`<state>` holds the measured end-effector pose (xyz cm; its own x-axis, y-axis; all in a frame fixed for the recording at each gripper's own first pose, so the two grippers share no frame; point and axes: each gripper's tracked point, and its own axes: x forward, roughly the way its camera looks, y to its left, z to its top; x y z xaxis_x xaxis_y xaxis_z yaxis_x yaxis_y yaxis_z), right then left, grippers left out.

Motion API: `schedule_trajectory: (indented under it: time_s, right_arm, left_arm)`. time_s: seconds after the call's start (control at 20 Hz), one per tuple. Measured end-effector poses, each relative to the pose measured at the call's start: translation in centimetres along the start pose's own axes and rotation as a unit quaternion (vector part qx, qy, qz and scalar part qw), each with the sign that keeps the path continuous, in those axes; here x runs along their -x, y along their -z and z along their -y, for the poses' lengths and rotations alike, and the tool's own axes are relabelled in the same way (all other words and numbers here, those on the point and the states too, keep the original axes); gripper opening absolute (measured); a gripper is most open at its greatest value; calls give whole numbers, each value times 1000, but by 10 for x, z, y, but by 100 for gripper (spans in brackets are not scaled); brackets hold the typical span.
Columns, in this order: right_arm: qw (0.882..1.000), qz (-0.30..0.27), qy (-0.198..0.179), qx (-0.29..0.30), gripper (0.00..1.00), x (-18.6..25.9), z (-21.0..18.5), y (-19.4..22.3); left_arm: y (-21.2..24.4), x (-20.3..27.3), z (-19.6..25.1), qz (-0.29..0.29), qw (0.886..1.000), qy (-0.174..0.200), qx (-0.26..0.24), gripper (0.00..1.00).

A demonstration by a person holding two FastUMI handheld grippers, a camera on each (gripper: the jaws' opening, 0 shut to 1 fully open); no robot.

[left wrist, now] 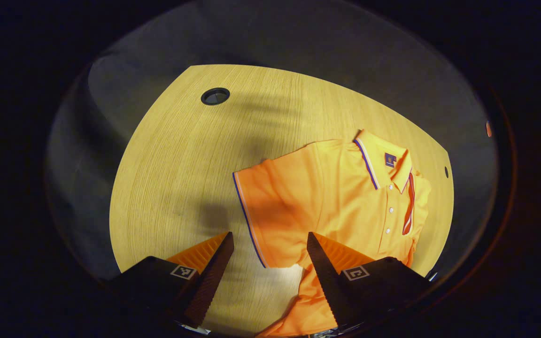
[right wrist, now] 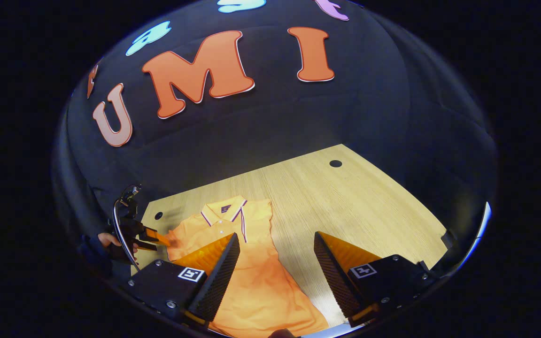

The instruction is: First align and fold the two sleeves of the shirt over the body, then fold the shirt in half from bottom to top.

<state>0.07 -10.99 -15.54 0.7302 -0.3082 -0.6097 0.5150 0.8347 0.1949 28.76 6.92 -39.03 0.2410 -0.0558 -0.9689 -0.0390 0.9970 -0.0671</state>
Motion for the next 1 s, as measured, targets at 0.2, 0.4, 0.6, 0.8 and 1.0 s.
schedule_trajectory:
  time_s: [0.2, 0.4, 0.6, 0.8, 1.0]
  right_arm:
    - [1000, 4, 9, -5, 97, 17, 7, 1]
    - [1000, 5, 15, -14, 97, 25, 17, 6]
    - [999, 1, 22, -30, 97, 27, 28, 12]
    - [999, -1, 23, -33, 97, 30, 38, 17]
    - [999, 2, 23, -37, 97, 31, 42, 17]
  left_arm:
    - [-6, -21, -15, -20, 998, -51, 4, 94]
    - [-2, -36, -9, -30, 998, -48, 6, 65]
    - [-12, -39, -1, -12, 999, -27, -23, 36]
    - [-21, -12, 13, 22, 998, 5, -62, 4]
    - [-42, 19, 48, 73, 990, 20, -119, 4]
